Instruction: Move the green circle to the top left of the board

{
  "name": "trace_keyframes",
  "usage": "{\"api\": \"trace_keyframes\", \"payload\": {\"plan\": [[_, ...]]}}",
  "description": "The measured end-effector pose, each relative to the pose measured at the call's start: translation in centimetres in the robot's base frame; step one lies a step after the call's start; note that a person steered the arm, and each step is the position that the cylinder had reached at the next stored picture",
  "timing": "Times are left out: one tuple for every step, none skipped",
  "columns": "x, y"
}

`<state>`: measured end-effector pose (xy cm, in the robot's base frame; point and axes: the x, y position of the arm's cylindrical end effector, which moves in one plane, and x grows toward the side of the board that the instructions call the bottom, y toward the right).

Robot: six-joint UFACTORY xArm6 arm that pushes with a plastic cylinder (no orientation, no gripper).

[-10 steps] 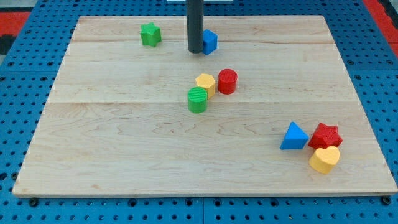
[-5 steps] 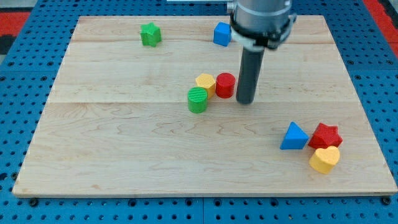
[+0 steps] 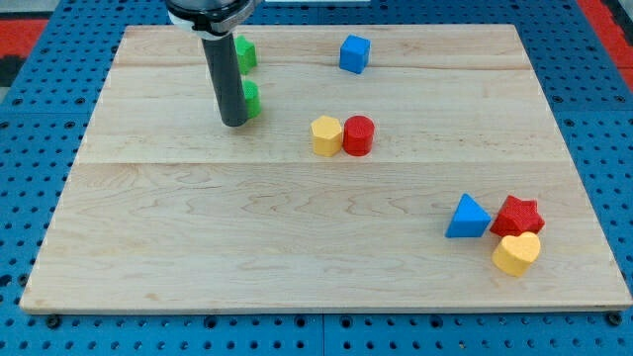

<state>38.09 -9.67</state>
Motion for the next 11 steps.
{"api": "trace_keyframes", "payload": {"plan": [[-0.9, 1.3], [-3.8, 1.3], [-5.6, 1.0], [-6.0, -1.5], [-6.2, -0.1], [-7.8, -0.1], [-9.6, -0.7], [-10.8, -4.6], [-11.9, -9.2], [-13.1, -13.1], [-14.6, -13.7]]}}
